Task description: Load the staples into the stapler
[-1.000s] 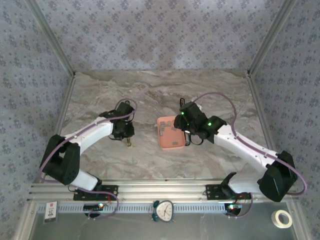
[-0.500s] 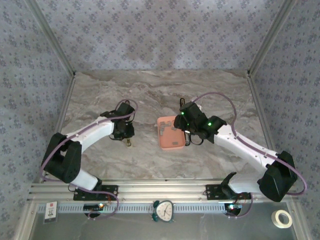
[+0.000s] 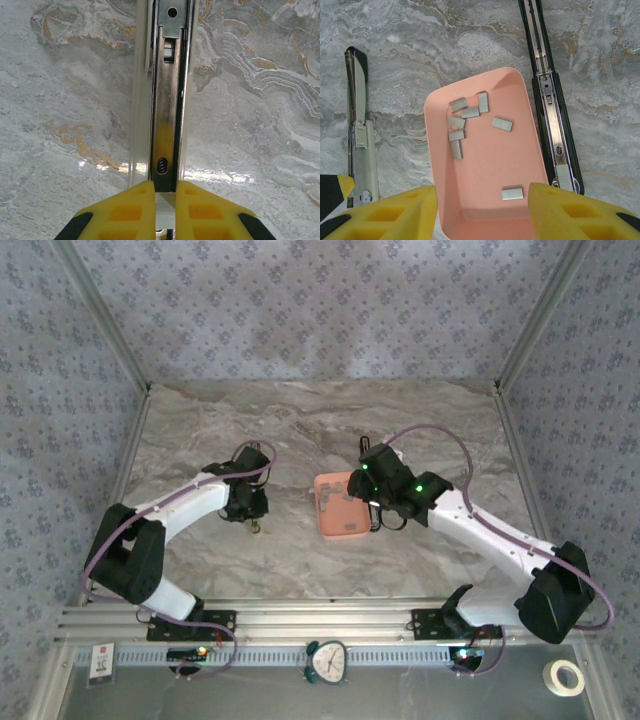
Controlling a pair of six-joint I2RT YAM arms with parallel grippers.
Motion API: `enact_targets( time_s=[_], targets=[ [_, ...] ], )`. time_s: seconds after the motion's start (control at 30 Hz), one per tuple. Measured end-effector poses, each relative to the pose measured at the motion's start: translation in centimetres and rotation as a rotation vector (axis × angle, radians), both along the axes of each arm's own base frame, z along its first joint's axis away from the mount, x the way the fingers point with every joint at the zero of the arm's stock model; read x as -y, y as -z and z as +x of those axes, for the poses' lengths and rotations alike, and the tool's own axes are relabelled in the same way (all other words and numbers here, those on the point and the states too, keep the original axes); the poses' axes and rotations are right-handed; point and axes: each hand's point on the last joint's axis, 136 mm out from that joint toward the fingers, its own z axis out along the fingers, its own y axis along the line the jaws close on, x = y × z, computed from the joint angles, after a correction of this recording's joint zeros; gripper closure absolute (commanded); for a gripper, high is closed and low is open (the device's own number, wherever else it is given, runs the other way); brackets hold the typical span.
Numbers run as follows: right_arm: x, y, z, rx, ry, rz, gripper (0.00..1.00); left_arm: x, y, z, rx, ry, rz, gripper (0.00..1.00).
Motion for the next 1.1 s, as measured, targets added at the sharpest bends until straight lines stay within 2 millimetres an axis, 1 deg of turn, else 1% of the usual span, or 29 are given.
enact_targets(
  time_s=[0.2,0.47,1.1],
  targets=[
    [-0.06,0.0,-0.05,0.0,-0.002,0.0,0.48,-0.29,-0.01,-0.29,-0.009,0.007,0.022,0.88],
    [-0.04,-0.02,-0.03,0.003,0.0,-0.003,0.48,-0.53,-0.66,-0.2,-0.007,0.02,0.046,0.88],
    [-0.06,-0.04,-0.05,0.006,0.0,-0.005,0.48,-0.57,-0.52,-0.56,-0.021,0.038,0.06,0.87]
  ],
)
